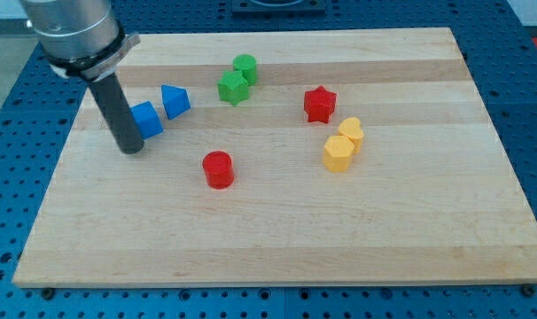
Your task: Slide the red circle to the red star
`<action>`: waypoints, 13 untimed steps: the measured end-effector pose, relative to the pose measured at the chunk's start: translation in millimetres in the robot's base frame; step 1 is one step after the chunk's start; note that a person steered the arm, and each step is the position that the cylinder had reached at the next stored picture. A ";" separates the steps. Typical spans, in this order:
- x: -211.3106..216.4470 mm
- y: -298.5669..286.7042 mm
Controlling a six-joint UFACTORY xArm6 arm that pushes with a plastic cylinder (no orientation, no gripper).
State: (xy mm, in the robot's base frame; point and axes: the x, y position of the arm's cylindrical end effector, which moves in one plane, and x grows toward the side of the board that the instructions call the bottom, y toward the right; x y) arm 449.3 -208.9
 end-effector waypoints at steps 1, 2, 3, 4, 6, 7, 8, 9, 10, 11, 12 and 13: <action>52.6 -2.2; 86.7 39.1; 85.0 102.3; 82.9 112.6; 73.0 115.8; 60.3 117.5; 47.9 117.6; 39.4 117.6; 31.0 117.8; 19.8 118.1; 9.4 126.5; -5.9 145.0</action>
State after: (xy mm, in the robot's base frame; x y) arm 443.4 -63.9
